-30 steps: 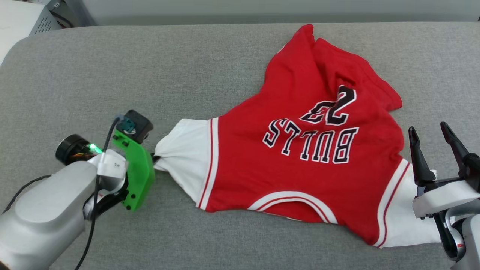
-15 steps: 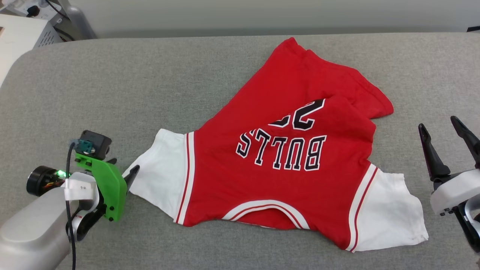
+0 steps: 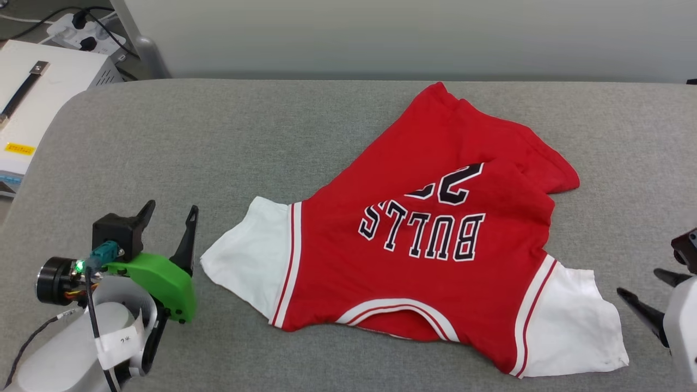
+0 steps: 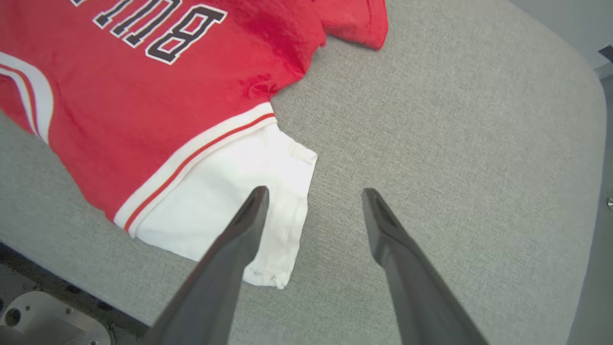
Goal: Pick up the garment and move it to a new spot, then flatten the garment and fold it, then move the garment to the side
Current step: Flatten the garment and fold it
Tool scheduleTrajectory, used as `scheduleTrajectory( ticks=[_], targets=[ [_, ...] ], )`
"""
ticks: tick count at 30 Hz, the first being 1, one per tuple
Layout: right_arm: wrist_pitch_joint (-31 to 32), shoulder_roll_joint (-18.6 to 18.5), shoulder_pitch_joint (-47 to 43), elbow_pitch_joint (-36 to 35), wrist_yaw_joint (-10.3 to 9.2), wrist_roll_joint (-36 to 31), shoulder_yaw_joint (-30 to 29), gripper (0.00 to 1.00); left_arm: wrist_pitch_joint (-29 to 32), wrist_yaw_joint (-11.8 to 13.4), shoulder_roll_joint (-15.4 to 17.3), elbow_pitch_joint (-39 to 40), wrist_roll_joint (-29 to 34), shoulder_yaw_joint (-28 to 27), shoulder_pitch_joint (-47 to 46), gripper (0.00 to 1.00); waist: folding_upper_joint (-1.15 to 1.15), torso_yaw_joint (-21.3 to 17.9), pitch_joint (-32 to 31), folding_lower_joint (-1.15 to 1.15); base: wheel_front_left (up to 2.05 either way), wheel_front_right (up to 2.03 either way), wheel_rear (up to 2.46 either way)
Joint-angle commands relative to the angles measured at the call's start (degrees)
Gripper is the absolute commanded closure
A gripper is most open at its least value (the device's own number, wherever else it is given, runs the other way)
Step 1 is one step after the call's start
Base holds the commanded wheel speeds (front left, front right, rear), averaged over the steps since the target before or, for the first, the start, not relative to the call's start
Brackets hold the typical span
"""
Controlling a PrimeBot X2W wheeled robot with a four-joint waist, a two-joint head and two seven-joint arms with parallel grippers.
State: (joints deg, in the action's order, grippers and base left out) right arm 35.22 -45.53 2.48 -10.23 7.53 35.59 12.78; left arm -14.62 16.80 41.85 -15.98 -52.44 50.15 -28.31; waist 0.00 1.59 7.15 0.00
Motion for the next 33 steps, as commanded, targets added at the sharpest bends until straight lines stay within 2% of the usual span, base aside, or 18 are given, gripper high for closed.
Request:
scheduleTrajectory(
  ticks=[1,6,12,19,26,27,28,33],
  targets=[
    [2.07,-0.42,-1.63,-0.04,-0.04,1.51,-0.13,0.00,-0.32,1.17,-0.83,1.57,1.77,-1.76,1.84,0.00,0.00,0.53,0.03,0.00,0.00,0.00,0.00],
    [6.69,-0.92,-4.38,1.52,-0.04,3.20,-0.85,0.00,-0.36,3.64,-3.60,7.05,8.25,-9.61,6.99,0.00,0.00,1.67,0.99,0.00,0.00,0.00,0.00],
    [5.81,0.79,-5.00,5.49,-0.04,2.72,0.53,0.00,-0.37,4.12,-8.14,10.51,15.97,-18.03,12.99,0.00,0.00,2.82,3.14,0.00,0.00,0.00,0.00],
    [3.13,3.23,-3.58,13.57,-0.04,1.76,5.76,0.00,-0.37,0.62,-14.21,10.19,22.59,-25.33,17.86,0.00,0.00,3.80,4.93,0.00,0.00,0.00,0.00],
    [-0.99,5.13,-2.32,20.93,-0.04,2.30,10.16,0.00,-0.38,-3.07,-17.74,8.44,26.76,-30.61,19.22,0.00,0.00,4.01,5.21,0.00,0.00,0.00,0.00],
    [-1.82,5.39,-2.10,21.44,-0.04,2.82,10.81,0.54,-0.38,-3.66,-18.14,8.15,27.21,-31.42,19.41,0.00,0.00,3.89,5.10,0.00,0.00,0.00,0.00],
    [-2.69,5.64,-1.85,21.68,-0.04,3.37,11.10,1.00,-0.38,-4.11,-18.40,7.90,27.53,-32.10,19.58,0.00,0.00,3.74,4.96,0.00,0.00,0.00,0.00],
    [-8.13,5.38,0.08,21.65,-0.04,4.26,10.25,1.00,-0.38,-7.82,-18.21,6.24,29.06,-34.87,19.70,0.00,0.00,2.75,3.58,0.00,0.00,0.00,0.00]
  ],
)
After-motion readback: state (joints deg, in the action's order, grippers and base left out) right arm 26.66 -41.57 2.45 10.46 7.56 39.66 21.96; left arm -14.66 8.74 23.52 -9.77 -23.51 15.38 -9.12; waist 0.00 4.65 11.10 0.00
